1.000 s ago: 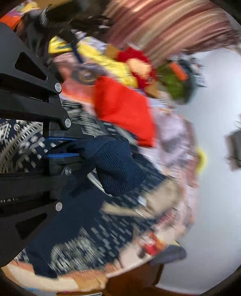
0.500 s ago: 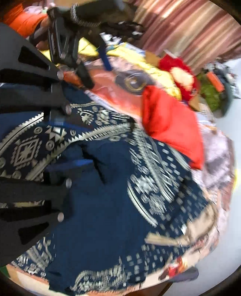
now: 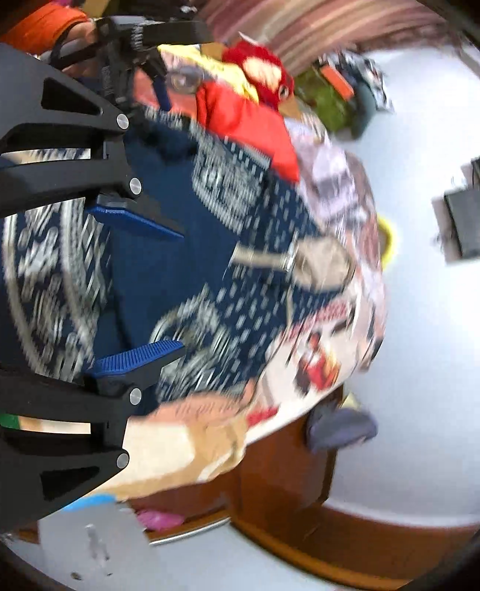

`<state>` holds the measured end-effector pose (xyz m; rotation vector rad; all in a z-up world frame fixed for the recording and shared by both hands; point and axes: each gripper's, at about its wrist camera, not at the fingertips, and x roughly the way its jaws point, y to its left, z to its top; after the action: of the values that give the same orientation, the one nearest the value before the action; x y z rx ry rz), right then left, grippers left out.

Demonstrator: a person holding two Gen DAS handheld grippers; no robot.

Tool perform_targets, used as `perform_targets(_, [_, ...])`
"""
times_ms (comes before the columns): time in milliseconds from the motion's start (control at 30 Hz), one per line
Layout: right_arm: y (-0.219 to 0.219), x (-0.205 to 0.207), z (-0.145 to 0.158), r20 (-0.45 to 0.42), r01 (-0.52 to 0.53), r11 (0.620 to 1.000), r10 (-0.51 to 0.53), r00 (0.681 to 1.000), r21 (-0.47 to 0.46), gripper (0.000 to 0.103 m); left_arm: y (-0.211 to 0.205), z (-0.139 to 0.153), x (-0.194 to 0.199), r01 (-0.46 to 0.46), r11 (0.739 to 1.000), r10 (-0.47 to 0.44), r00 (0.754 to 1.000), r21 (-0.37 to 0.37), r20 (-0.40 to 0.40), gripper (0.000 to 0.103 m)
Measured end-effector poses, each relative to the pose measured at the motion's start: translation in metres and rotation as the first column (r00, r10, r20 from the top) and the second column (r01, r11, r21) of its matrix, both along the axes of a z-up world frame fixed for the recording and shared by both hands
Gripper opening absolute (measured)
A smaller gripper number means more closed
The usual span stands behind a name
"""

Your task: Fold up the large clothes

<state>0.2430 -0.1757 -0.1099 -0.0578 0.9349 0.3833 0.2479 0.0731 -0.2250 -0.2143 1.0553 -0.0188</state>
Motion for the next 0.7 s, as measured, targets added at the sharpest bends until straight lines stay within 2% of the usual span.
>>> perform_targets(167, [-0.044,0.005,-0.032,-0.081,0.095,0.995,-0.097,0.992,-0.02,0.052,-0.004,-0.019,0.029,-0.008,0.999,0.009,0.999,0.035,-0.049,0.053])
perform_targets(200, [-0.051,0.006,-0.042,-0.104,0.116,0.993,-0.118,0.988,-0.025,0.052,-0.006,-0.021,0.033,-0.009,0.998,0.012,0.999,0.056,-0.052,0.042])
perform_targets(300, [-0.07,0.008,-0.057,-0.155,0.148,0.989,-0.151,0.976,-0.03,0.052,-0.007,-0.016,0.041,0.002,0.996,0.001,0.999,0.086,-0.038,0.02])
perform_targets(400, [-0.081,0.012,-0.067,-0.183,0.169,0.985,-0.171,0.968,-0.028,0.052,-0.009,0.012,0.049,0.027,0.996,-0.03,0.999,0.08,0.037,0.018])
perform_targets(500, [-0.085,0.02,-0.063,-0.174,0.179,0.984,-0.18,0.968,-0.019,0.052,-0.015,0.059,0.054,0.058,0.995,-0.071,0.985,0.085,0.157,0.018])
perform_targets(600, [-0.082,0.03,-0.05,-0.143,0.18,0.984,-0.177,0.974,0.007,0.052,-0.023,0.114,0.054,0.093,0.992,-0.115,0.947,0.088,0.301,0.018])
perform_targets(700, [-0.072,0.044,-0.035,-0.102,0.168,0.985,-0.164,0.981,0.032,0.052,-0.024,0.15,0.05,0.107,0.988,-0.141,0.905,0.107,0.401,0.018])
